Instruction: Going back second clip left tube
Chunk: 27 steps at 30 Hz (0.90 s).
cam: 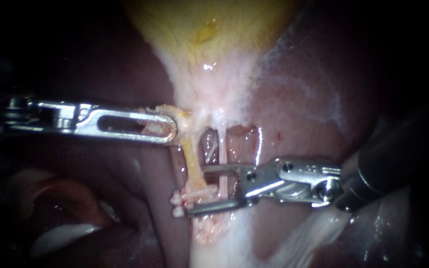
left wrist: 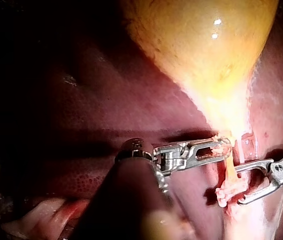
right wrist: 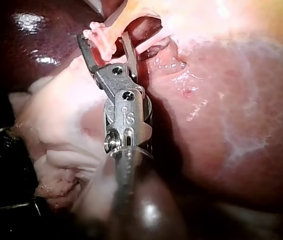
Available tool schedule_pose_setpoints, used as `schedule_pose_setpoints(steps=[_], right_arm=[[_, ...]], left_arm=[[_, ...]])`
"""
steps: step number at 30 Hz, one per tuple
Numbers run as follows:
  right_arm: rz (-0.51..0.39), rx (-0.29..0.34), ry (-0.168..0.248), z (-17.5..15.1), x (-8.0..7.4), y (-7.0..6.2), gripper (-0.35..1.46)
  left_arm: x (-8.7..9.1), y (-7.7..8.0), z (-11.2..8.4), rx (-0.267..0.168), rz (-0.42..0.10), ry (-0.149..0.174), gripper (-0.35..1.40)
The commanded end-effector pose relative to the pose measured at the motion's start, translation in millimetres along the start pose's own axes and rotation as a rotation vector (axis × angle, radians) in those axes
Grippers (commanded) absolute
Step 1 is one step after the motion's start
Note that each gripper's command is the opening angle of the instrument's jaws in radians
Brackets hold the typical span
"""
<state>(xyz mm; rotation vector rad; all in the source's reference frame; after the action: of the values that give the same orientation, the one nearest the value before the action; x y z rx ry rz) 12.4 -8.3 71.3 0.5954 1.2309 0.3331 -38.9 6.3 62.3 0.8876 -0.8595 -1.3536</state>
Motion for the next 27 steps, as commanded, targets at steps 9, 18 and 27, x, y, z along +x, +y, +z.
schedule_pose_setpoints(steps=[9, 18, 27], right_arm=[[-0.08, -0.03, 0.001, -4.3, 0.5, 0.8, 0.5], [-0.109, -0.053, 0.003, -10.5, 4.2, 1.4, 0.5], [-0.133, -0.043, 0.004, -14.4, 5.7, 1.7, 0.5]], left_arm=[[0.0, 0.0, -0.1, 0.001, 0.0, 0.001, -0.35], [0.0, 0.0, -0.1, 0.001, 0.0, 0.001, -0.35], [0.0, 0.1, 0.0, 0.001, 0.001, 0.0, -0.35]])
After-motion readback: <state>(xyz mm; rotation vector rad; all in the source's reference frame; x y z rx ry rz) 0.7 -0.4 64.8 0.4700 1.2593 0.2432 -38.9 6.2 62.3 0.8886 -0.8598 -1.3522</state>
